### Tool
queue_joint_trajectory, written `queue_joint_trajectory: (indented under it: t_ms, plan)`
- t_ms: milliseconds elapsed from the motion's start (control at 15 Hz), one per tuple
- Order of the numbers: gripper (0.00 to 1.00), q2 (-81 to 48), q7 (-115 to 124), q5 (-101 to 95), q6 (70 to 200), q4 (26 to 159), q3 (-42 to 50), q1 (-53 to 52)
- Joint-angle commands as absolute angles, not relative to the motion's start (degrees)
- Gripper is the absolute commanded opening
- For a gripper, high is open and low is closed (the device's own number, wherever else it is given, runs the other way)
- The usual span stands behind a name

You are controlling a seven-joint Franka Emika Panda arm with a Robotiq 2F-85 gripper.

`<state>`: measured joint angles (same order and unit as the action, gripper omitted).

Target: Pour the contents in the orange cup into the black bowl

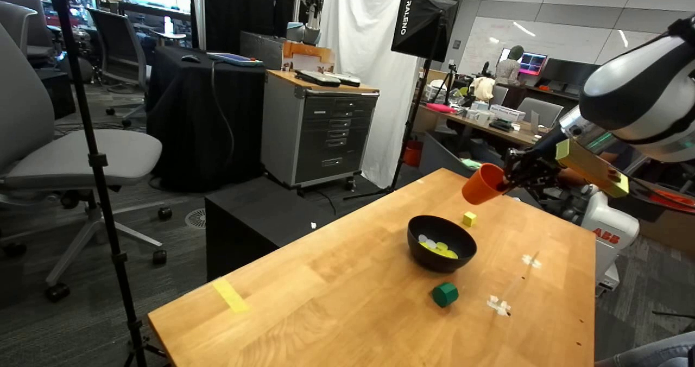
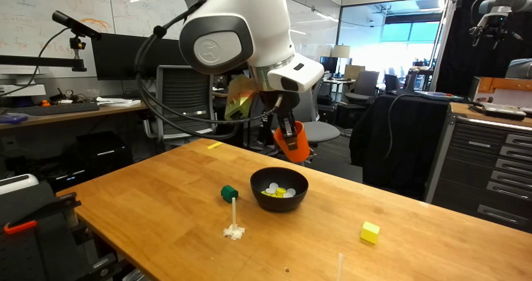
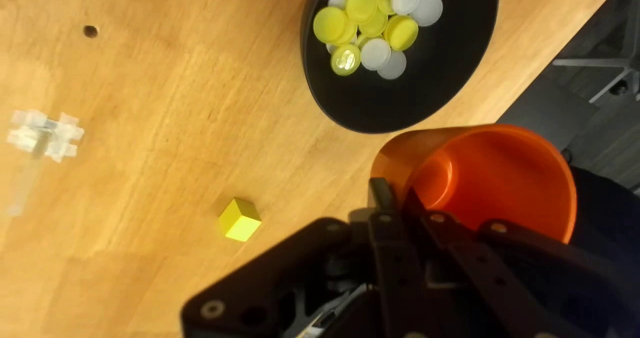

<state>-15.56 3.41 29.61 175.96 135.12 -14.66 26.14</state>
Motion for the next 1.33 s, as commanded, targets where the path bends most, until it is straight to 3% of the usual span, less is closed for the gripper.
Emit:
queue_joint_trajectory:
  t_ms: [0,800,867,1267]
  plan:
    - [0.05,-12.4,-1.5,35.4,172.0,136.9,-19.8,32.3]
    - [0.06,-13.0,-0.6,27.7,156.7,138.4,-11.4,36.8]
    - [0.05,-13.1,-1.9,28.4,153.9,137.6,-5.5,31.5]
    - [0.05,-19.2,0.7,25.8,141.0,130.0,4.9,24.4]
